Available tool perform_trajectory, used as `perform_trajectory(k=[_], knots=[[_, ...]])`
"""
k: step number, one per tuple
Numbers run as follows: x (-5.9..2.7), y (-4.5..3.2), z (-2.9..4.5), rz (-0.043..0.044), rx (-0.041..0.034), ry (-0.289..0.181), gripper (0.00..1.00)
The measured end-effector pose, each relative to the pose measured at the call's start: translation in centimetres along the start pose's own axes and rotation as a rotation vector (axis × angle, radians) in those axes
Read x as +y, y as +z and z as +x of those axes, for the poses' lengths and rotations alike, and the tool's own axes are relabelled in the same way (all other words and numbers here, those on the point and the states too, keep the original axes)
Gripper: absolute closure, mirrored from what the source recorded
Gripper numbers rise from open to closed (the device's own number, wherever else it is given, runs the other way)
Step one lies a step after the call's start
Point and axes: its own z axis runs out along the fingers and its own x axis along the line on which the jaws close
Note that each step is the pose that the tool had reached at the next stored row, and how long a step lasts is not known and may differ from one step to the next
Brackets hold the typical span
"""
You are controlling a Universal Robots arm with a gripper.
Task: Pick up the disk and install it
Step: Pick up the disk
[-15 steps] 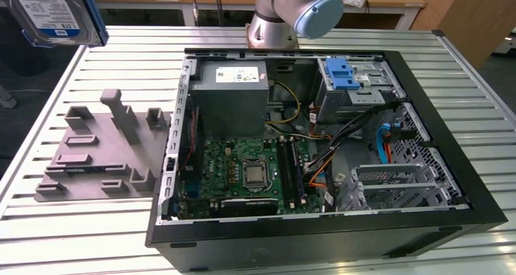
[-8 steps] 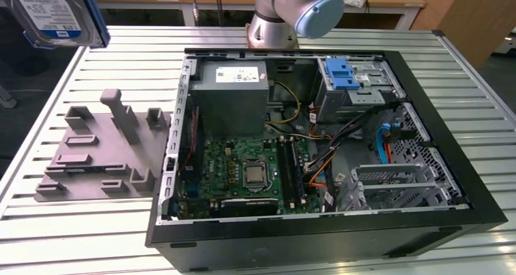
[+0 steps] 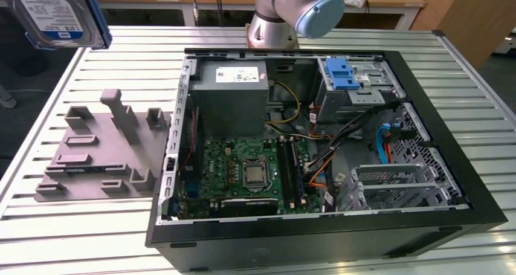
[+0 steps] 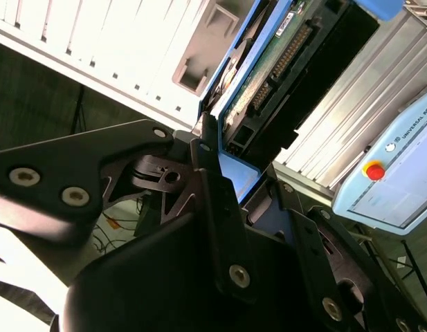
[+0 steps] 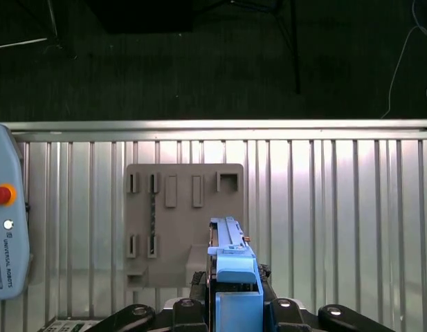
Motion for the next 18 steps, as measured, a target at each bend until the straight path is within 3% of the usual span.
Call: perform_trajectory(k=[18], knots=[[-1.14,-0.01,-0.02,0.0002,-0.0001,0.0,0.64]])
